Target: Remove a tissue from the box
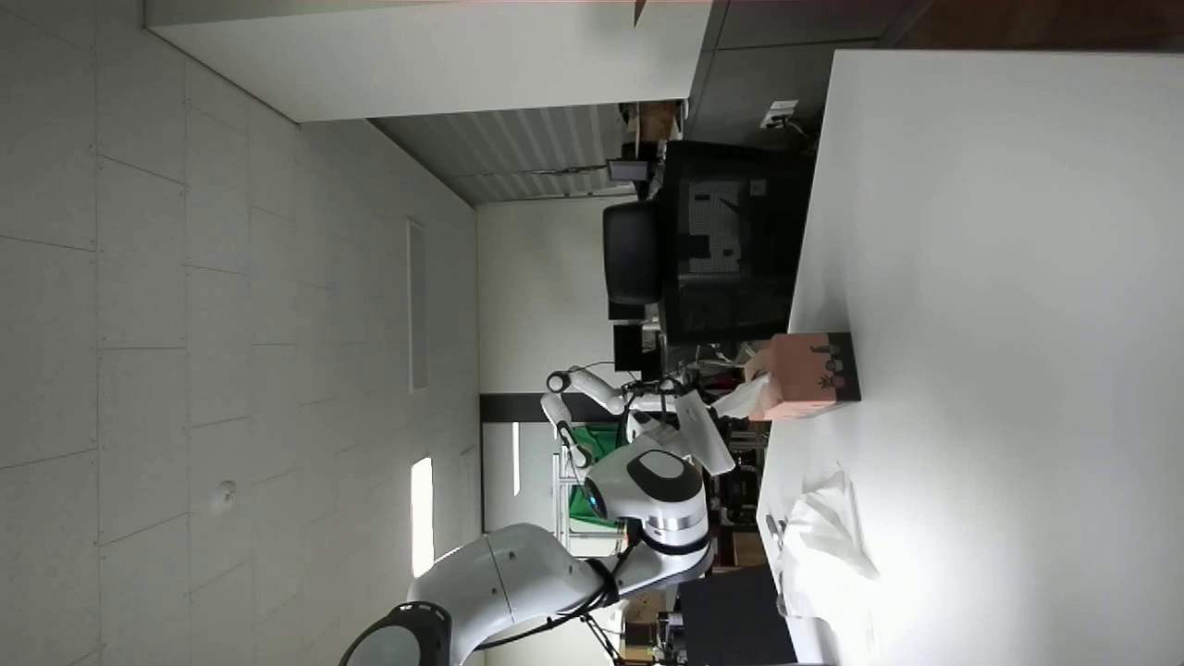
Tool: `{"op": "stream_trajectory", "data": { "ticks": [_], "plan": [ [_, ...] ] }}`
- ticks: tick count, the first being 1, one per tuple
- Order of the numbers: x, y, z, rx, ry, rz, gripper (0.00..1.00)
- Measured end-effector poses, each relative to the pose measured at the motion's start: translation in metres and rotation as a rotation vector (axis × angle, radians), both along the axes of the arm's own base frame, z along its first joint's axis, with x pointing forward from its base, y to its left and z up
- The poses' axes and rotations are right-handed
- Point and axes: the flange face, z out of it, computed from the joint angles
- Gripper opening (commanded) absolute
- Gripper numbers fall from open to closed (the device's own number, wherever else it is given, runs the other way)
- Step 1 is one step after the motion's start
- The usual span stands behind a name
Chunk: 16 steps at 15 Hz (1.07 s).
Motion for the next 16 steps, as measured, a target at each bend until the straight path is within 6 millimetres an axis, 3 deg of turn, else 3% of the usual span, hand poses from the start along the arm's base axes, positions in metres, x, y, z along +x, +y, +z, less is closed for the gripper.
{"op": "stream_trajectory", "data": {
  "ticks": [4,9,16],
  "plan": [
    [0.005,0.002,0.025,0.017,-0.039,0.011,0.0],
    [0.011,0.018,0.083,0.025,-0.096,0.072,0.0],
    [-0.007,0.074,0.151,0.074,-0.048,0.25,0.0]
  ]
}}
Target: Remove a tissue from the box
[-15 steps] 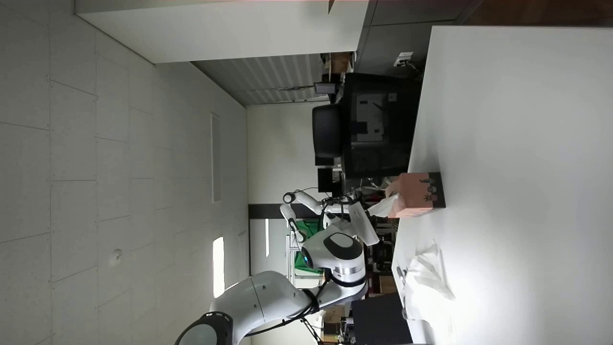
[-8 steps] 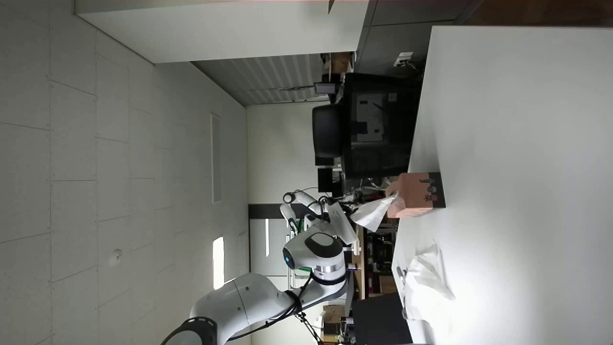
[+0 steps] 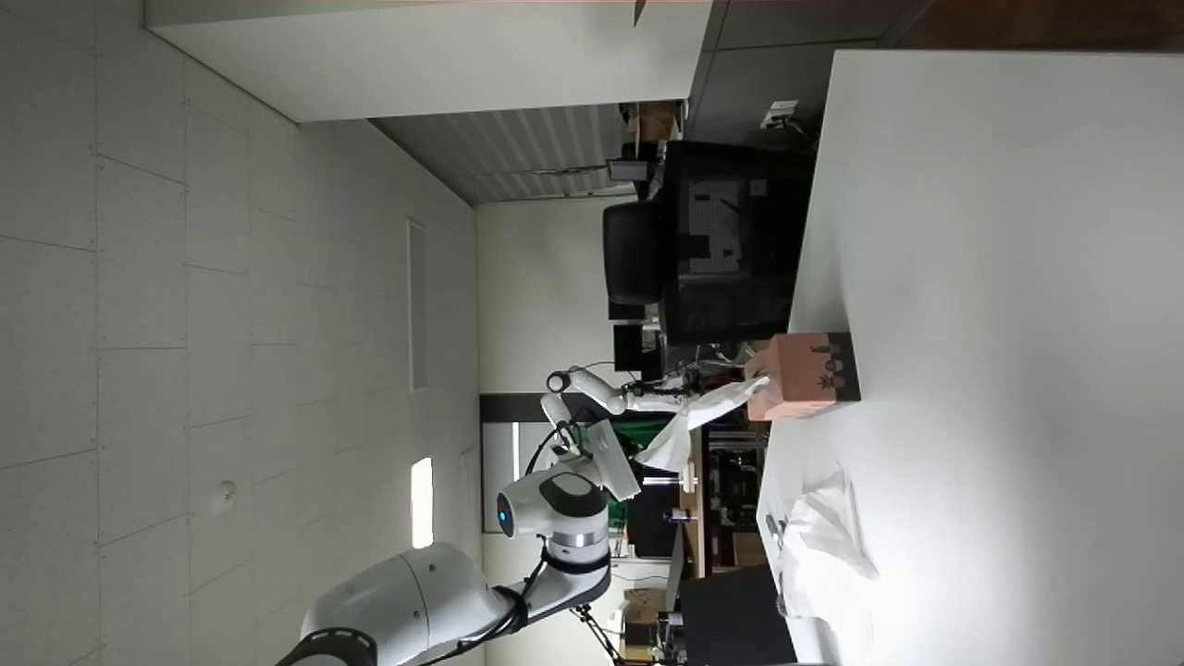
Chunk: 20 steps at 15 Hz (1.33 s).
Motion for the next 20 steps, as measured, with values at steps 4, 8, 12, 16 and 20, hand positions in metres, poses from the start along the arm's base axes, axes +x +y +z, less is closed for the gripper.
{"op": "stream_trajectory", "data": {
  "ticks": [4,8,12,16,20],
  "plan": [
    [-0.024,0.032,0.028,0.017,0.069,0.156,0.0],
    [-0.043,0.033,0.036,0.066,0.188,0.292,0.0],
    [-0.049,0.012,-0.002,0.121,0.332,0.364,0.0],
    [-0.058,-0.002,-0.065,0.217,0.466,0.469,0.0],
    [-0.065,-0.01,-0.12,0.32,0.519,0.552,0.0]
  ]
}}
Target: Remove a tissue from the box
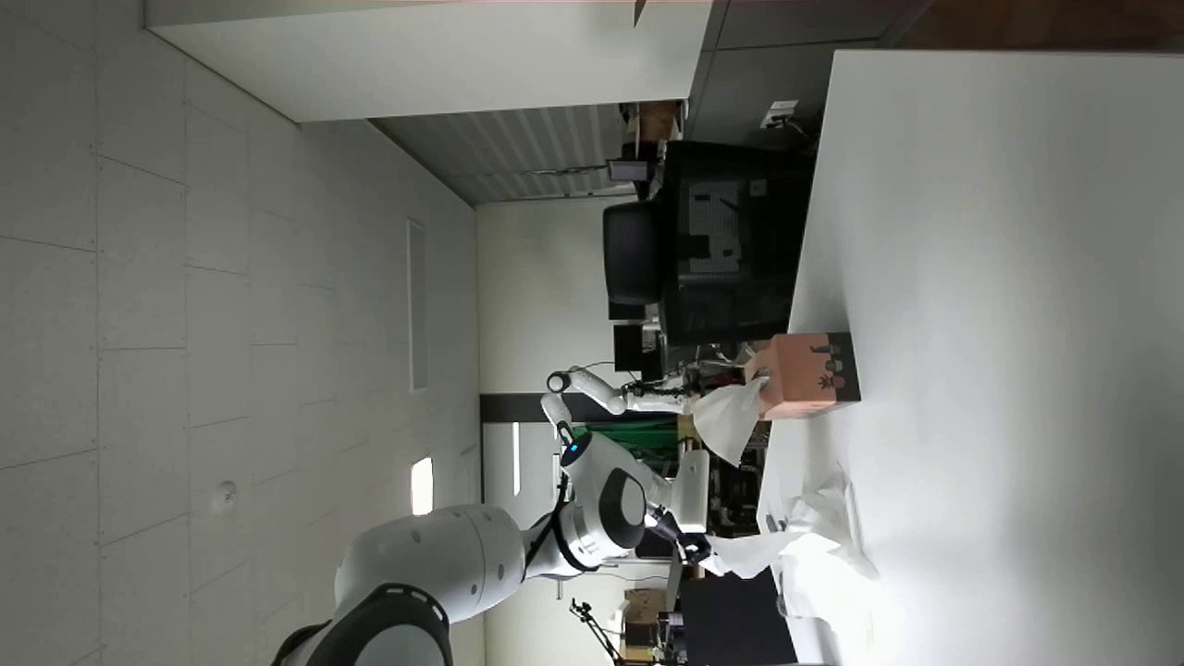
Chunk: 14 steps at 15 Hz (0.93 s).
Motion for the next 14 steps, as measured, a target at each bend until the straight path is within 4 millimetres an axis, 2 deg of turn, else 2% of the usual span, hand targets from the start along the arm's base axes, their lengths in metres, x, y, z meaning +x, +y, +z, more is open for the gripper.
{"op": "stream_trajectory", "data": {
  "ticks": [2,5,10,14],
  "plan": [
    [-0.002,-0.003,-0.019,0.041,0.045,0.022,0.0],
    [-0.003,-0.005,-0.037,0.11,0.142,0.066,0.0],
    [-0.001,-0.008,-0.049,0.247,0.322,0.143,0.0],
    [0.007,-0.008,-0.06,0.287,0.37,0.146,0.01]
  ]
}}
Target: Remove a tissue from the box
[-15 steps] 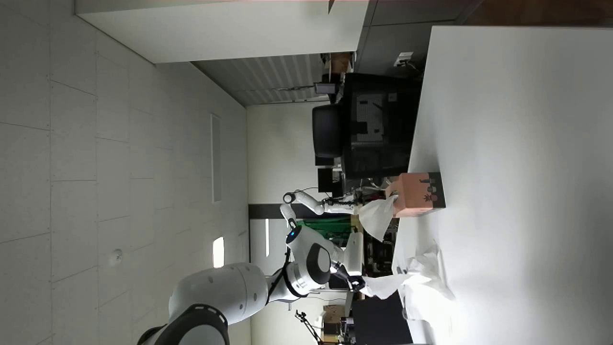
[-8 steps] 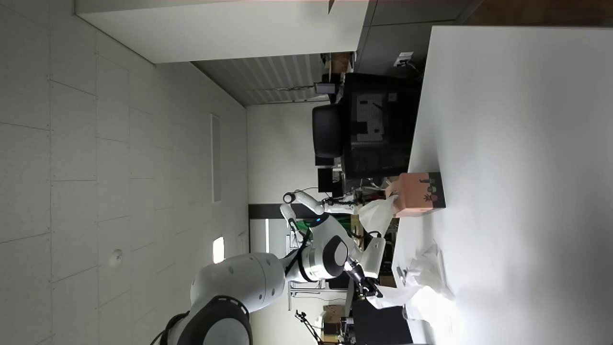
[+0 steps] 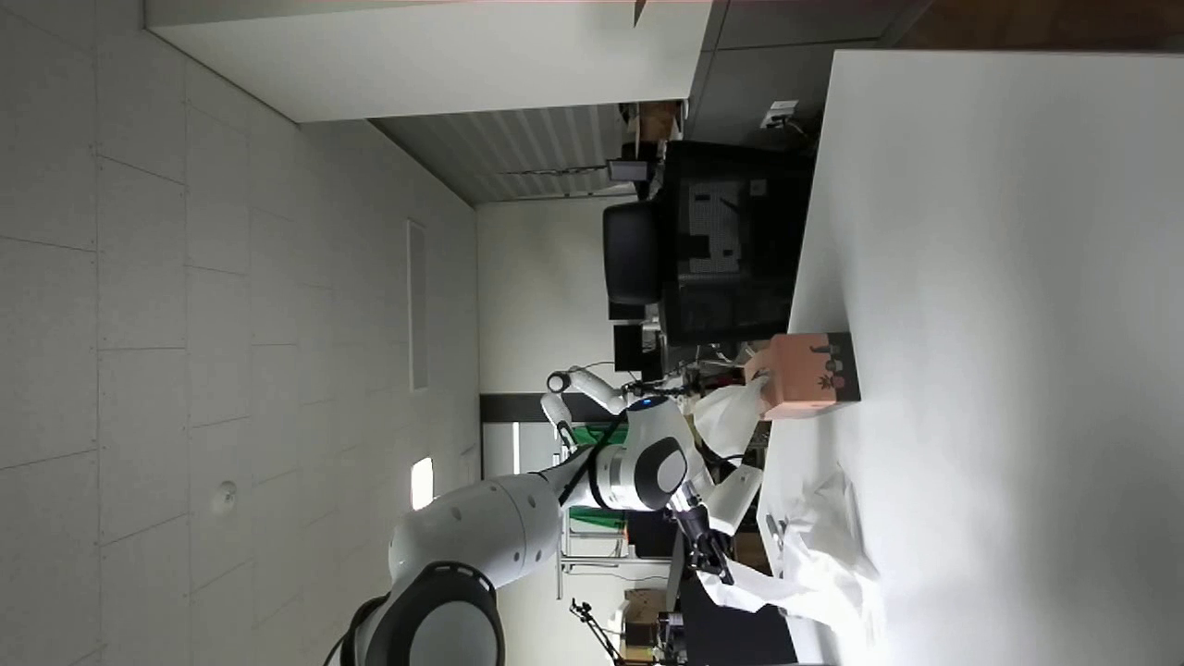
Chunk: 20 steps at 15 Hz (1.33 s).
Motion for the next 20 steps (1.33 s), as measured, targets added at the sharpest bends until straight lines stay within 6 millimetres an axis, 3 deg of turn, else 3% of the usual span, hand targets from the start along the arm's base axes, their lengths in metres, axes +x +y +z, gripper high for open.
{"op": "stream_trajectory", "data": {
  "ticks": [3,12,20],
  "plan": [
    [0.006,0.004,-0.014,-0.055,-0.039,-0.016,0.01],
    [0.008,0.005,-0.012,-0.065,-0.047,-0.017,0.0],
    [-0.008,0.002,-0.067,-0.036,-0.084,-0.013,0.0]
  ]
}}
